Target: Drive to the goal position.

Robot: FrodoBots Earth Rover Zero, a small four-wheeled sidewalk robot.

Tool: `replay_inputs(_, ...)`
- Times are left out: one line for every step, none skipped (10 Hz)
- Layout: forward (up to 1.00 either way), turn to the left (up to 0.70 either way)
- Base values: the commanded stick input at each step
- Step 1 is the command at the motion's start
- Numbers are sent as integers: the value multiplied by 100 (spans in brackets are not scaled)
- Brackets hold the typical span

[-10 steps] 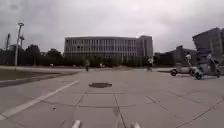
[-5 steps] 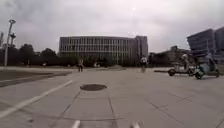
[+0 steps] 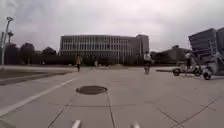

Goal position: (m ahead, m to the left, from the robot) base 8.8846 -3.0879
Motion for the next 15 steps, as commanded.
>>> replay_inputs(85,-4)
replay_inputs(85,-10)
replay_inputs(85,-25)
replay_inputs(85,-30)
replay_inputs(85,-34)
replay_inputs(85,-34)
replay_inputs(85,0)
replay_inputs(85,0)
replay_inputs(85,0)
replay_inputs(85,0)
replay_inputs(85,0)
replay_inputs(85,0)
replay_inputs(85,0)
replay_inputs(85,0)
replay_inputs(85,0)
